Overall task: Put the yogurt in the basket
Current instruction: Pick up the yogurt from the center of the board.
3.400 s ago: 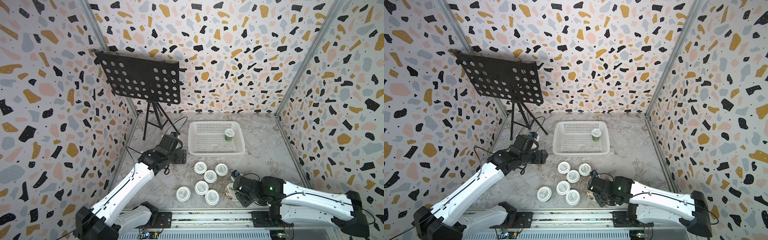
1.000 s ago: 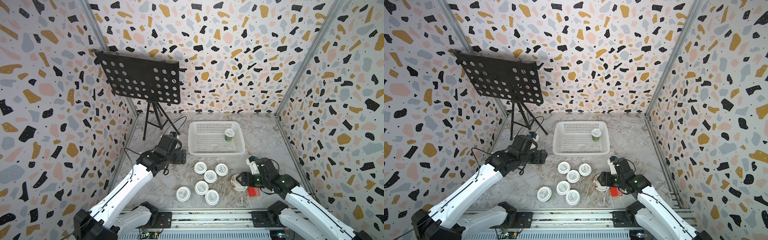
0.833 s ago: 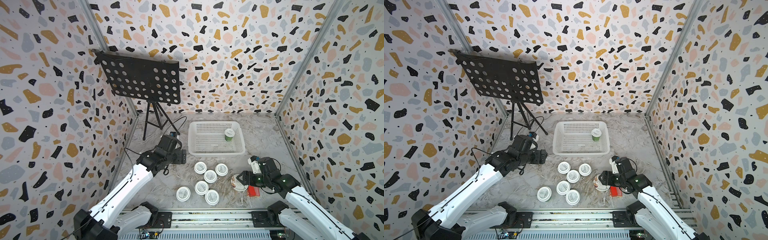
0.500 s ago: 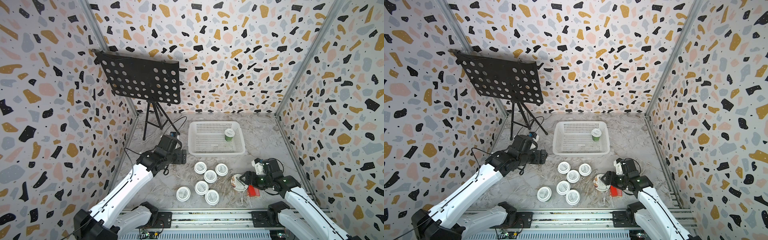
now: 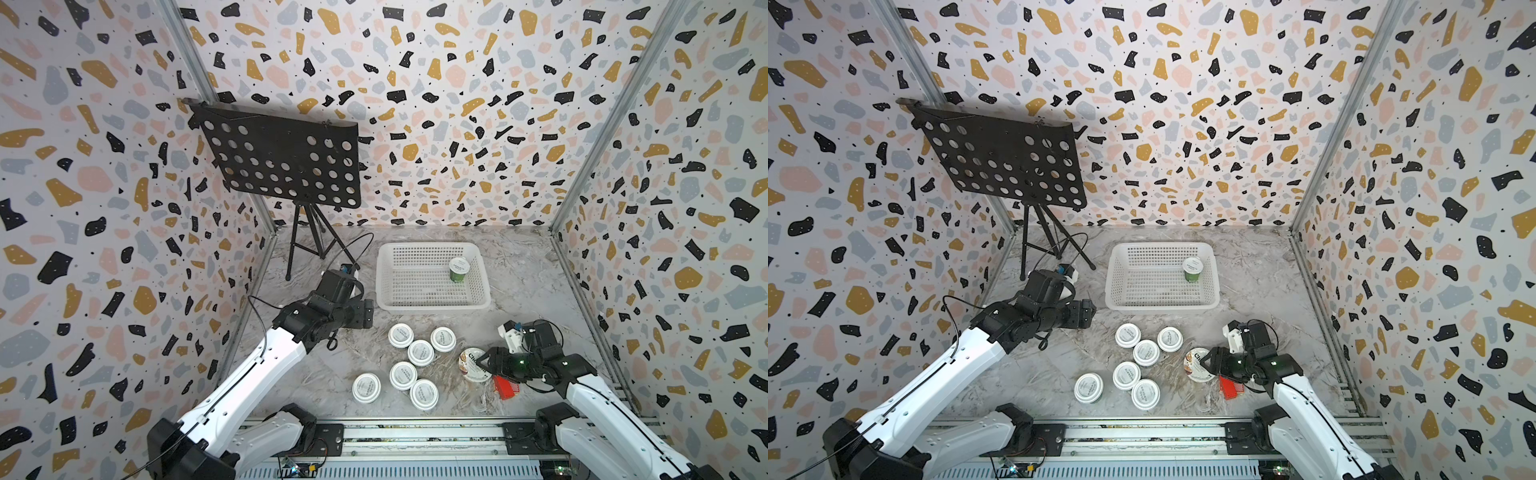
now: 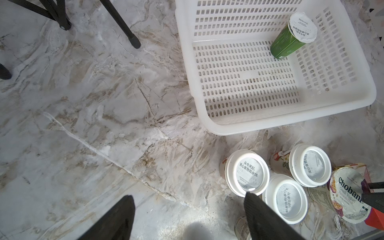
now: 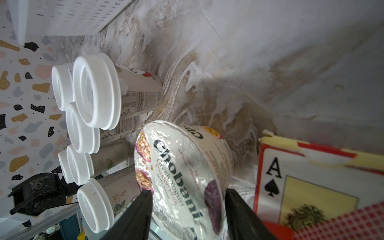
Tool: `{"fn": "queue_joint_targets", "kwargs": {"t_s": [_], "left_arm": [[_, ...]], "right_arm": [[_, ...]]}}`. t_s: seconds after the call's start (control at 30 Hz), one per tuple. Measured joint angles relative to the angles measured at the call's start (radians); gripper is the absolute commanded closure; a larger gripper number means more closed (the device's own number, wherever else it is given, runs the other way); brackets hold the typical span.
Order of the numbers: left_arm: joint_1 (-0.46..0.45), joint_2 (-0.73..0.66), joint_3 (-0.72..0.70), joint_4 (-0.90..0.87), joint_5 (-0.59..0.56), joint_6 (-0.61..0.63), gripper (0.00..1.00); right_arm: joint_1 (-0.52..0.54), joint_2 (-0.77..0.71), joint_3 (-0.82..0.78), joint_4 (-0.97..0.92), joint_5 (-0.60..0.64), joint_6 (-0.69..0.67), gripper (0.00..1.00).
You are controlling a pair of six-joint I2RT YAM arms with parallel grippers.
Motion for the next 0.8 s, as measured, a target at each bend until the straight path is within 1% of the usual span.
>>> {"fn": "queue_joint_targets", "kwargs": {"t_s": [0.1,0.3,0.37,0.43,0.63,0.8], "left_arm": [[0.000,0.000,0.000,0.000,0.000,0.000,0.14],[0.000,0.000,0.000,0.000,0.000,0.000,0.14],[0.000,0.001,0.000,0.000,0.000,0.000,0.14],[0.000,0.003,0.000,0.000,0.000,0.000,0.14],[0.000,0.006,0.000,0.000,0.000,0.000,0.14],[0.000,0.013,0.000,0.000,0.000,0.000,0.14]], "right_arm": [[0.000,0.009,0.000,0.003,0.001,-0.007,0.51],[-0.002,0.018,0.000,0.004,0.001,-0.019,0.72],[-0.002,0.018,0.000,0.004,0.002,-0.021,0.76],[-0.002,0.018,0.000,0.004,0.002,-0.023,0.82],[-0.002,0.016,0.000,0.004,0.002,-0.026,0.91],[-0.002,0.007,0.000,0.003,0.002,-0.026,0.93]]}}
